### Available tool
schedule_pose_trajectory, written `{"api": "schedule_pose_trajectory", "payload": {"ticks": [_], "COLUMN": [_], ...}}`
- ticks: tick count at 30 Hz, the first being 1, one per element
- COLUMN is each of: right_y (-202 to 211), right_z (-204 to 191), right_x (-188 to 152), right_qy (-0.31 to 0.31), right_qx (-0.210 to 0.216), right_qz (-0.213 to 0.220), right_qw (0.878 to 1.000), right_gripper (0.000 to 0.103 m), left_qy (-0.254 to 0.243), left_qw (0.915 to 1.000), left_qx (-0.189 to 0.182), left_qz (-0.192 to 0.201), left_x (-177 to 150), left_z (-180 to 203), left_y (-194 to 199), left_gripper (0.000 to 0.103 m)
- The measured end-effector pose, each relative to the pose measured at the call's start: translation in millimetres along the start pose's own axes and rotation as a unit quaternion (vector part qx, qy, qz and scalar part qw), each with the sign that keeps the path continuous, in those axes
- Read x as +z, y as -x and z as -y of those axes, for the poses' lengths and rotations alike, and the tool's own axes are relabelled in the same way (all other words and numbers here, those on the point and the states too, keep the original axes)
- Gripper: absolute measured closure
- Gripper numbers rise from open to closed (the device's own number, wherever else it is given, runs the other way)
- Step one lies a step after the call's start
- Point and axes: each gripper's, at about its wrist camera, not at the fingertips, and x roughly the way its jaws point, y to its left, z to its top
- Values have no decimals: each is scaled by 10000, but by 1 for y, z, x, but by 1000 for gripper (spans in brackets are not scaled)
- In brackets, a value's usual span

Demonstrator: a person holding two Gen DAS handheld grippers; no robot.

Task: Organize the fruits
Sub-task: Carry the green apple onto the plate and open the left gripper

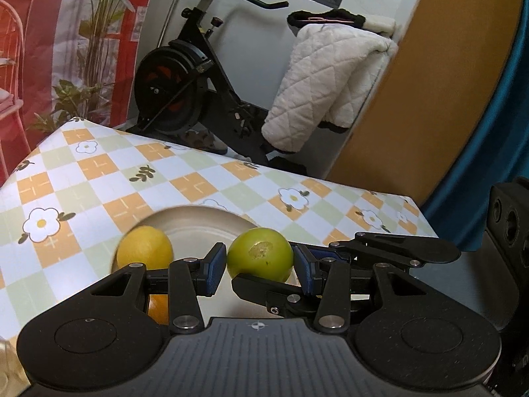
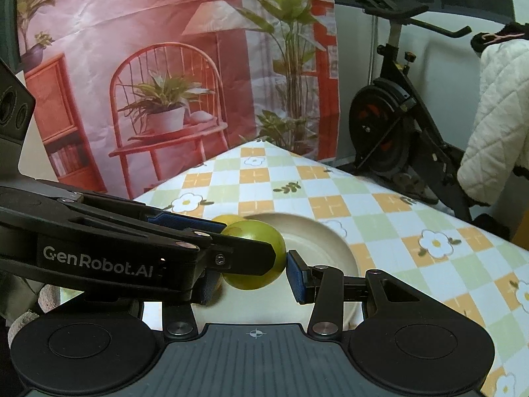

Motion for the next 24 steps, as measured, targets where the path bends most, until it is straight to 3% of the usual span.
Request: {"api": "schedule_pose_trajectory", "payload": {"ticks": [24], "right_y": [-98], "right_z": [24], "right_x": [16], "right_qy": [-121], "right_qx": [-228], "right_qz": [-648], "right_qw": [9976], "right_gripper": [63], "left_qy": [301], "left_qw": [9977], "left_qx": [338], "left_qz": [-499], "left_x": [18], "left_z": [-44], "left_y": [-63], "left_gripper": [54]}}
